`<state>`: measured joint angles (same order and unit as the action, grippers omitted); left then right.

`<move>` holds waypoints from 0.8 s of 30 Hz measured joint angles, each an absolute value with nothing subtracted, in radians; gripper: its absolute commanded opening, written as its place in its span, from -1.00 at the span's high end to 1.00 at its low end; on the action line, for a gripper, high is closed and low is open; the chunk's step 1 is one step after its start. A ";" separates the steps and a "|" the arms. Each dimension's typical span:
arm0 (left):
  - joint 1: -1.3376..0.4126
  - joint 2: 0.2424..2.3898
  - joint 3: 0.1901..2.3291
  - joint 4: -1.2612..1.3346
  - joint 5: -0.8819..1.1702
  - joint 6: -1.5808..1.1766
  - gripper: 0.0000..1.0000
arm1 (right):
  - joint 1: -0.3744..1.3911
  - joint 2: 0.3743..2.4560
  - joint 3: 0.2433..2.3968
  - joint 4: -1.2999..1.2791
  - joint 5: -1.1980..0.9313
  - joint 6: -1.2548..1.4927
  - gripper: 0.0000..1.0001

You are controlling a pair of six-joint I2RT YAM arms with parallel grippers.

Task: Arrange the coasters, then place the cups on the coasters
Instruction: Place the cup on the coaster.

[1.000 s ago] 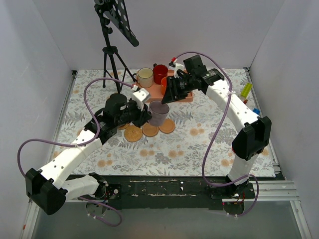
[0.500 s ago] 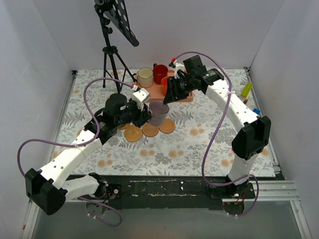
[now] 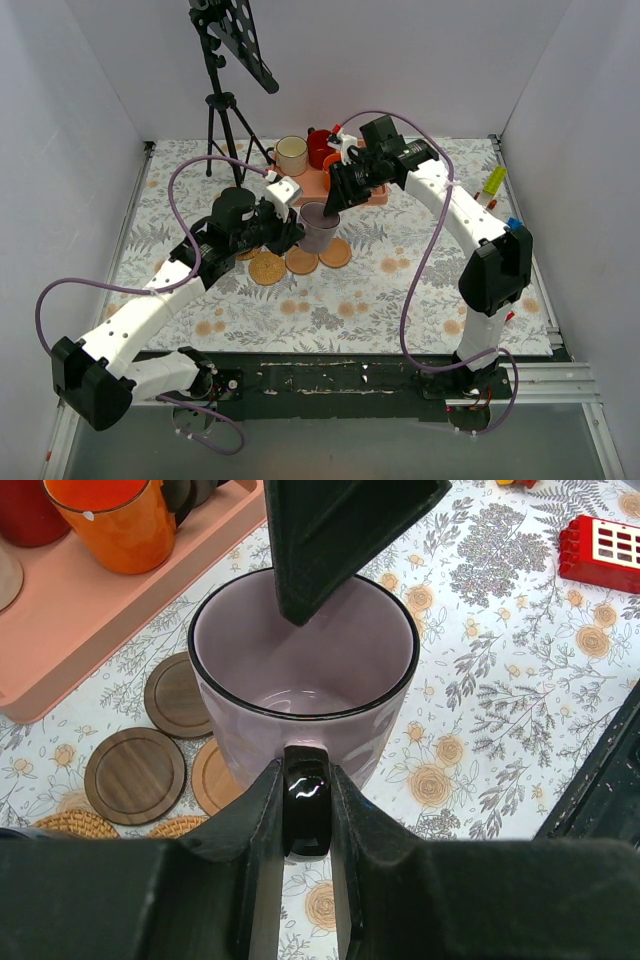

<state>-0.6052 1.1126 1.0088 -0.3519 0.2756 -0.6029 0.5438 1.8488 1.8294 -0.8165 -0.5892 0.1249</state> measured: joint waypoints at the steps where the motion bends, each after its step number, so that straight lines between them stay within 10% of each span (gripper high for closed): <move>1: -0.605 1.113 1.009 -0.352 0.276 -0.606 1.00 | 0.544 1.851 1.829 -0.816 -0.594 0.123 0.56; 3: -0.605 1.116 1.009 -0.352 0.276 -0.611 1.00 | 0.544 1.857 1.829 -0.815 -0.598 0.115 0.97; 8: -0.607 1.117 1.009 -0.334 0.251 -0.659 -0.85 | 0.545 1.863 1.829 -0.815 -0.570 0.115 0.97; 9: -0.607 1.117 1.012 -0.324 0.240 -0.674 -0.94 | 0.547 1.863 1.826 -0.812 -0.556 0.122 0.97; 24: -0.582 1.127 1.155 -0.482 -0.035 -1.026 -0.96 | 0.620 1.615 1.417 -0.548 -0.054 0.455 0.97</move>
<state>-0.5816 1.1271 1.1549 -0.4816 -0.0345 -1.0260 0.6201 1.6146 1.4166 -0.5476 -0.0544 0.4545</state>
